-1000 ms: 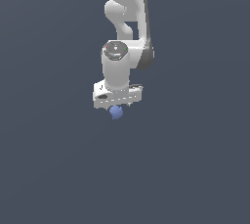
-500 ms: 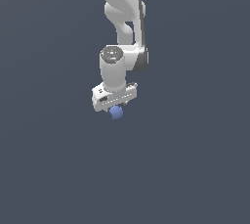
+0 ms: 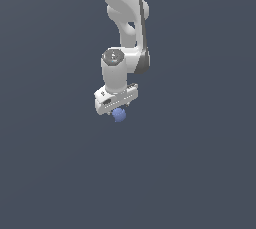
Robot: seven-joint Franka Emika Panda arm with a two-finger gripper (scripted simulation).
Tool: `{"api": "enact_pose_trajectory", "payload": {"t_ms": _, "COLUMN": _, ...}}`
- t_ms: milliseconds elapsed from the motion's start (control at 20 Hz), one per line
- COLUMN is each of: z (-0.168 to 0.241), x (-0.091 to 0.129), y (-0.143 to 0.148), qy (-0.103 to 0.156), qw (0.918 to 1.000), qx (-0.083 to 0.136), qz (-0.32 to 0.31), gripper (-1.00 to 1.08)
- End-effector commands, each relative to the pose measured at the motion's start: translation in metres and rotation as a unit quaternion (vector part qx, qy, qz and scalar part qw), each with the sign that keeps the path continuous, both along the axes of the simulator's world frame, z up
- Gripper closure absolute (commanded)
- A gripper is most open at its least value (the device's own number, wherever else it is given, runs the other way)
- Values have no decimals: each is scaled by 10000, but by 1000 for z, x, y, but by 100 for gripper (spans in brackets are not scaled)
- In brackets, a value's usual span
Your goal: Pick up the object and move it to a goal position.
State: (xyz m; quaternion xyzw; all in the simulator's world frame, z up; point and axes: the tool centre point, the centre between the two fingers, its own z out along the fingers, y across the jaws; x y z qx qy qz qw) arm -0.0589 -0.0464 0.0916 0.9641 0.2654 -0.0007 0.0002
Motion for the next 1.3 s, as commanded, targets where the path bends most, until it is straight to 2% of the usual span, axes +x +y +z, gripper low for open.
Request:
{"api": "enact_pose_trajectory", "payload": {"t_ms": 0, "z": -1, "x": -1, "y": 0, "qy": -6, "qw": 10000, "qx": 3, "qz": 50, "gripper": -92}}
{"api": "enact_pose_trajectory", "payload": {"t_ms": 300, "z": -6, "x": -1, "y": 0, "qy": -3, "qw": 10000, "qx": 2, "qz": 35, "gripper": -92}}
{"api": "enact_pose_trajectory", "payload": {"t_ms": 750, "z": -44, "x": -2, "y": 0, "qy": -6, "qw": 10000, "qx": 4, "qz": 50, "gripper": -92}}
{"api": "enact_pose_trajectory", "payload": {"t_ms": 1000, "z": -51, "x": -1, "y": 0, "qy": -6, "qw": 10000, "qx": 3, "qz": 54, "gripper": -92}}
{"api": "enact_pose_trajectory", "payload": {"t_ms": 1050, "z": -51, "x": -1, "y": 0, "qy": -6, "qw": 10000, "qx": 3, "qz": 54, "gripper": 108}}
{"api": "enact_pose_trajectory", "payload": {"t_ms": 1250, "z": -51, "x": -1, "y": 0, "qy": -6, "qw": 10000, "qx": 3, "qz": 54, "gripper": 108}}
